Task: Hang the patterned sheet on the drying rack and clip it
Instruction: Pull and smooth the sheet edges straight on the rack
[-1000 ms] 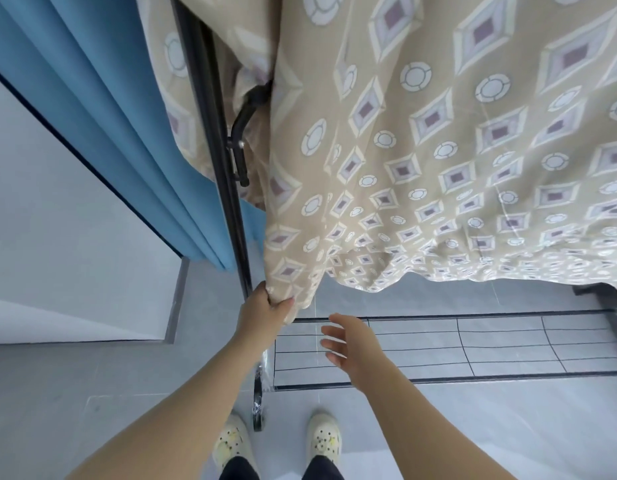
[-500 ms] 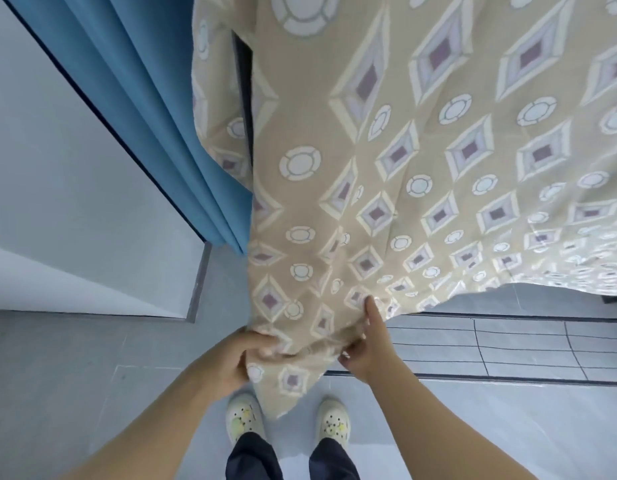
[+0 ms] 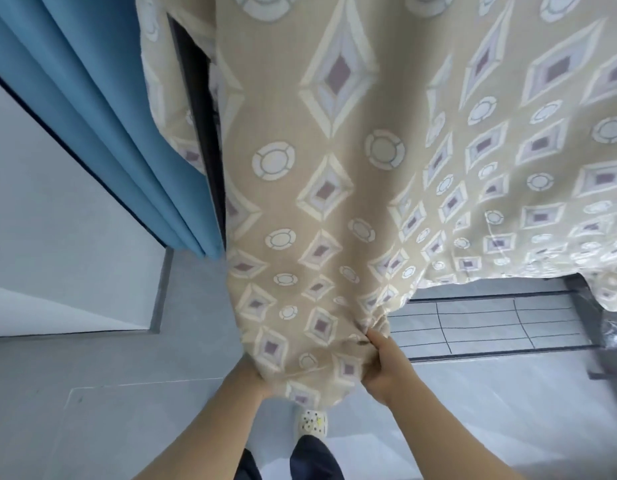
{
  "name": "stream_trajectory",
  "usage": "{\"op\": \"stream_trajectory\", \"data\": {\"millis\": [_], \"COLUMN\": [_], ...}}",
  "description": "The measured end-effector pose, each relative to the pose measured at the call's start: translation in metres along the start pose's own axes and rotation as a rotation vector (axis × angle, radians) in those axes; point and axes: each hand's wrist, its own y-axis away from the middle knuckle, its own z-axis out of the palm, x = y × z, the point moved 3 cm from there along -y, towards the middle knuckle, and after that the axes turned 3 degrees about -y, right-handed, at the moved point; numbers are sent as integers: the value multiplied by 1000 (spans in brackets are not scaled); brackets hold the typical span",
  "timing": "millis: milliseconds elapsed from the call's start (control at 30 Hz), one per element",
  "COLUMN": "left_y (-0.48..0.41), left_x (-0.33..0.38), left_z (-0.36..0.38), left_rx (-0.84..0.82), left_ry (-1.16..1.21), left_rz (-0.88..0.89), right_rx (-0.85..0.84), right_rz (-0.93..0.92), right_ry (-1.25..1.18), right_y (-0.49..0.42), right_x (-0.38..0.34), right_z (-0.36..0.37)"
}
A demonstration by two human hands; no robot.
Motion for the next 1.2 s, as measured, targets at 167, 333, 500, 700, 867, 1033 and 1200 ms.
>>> {"op": "stream_trajectory", "data": {"millis": [167, 333, 500, 700, 867, 1033, 1200], "left_y": [36, 56, 47, 20, 2, -16, -39], "left_x": [46, 47, 65, 72, 75, 65, 59], "left_z": [-5, -34, -50, -57, -59, -54, -22], "left_rx": [-345, -470, -7, 254, 344, 220, -95], "left_ry": [243, -199, -419, -461, -416, -214, 54], "left_rz": [374, 388, 498, 482, 483, 557, 651], "right_rx": [46, -205, -238, -66, 65, -42, -201], "right_rz": [-136, -114, -117, -241, -218, -213, -245], "right_ry": [-220, -250, 23, 100, 164, 132, -1], "right_y": [-3, 9, 1, -31, -39, -63, -109], "right_x": [-31, -23, -17, -22, -17, -20, -38], "right_z": [-25, -11, 8, 16, 6, 10, 22]}}
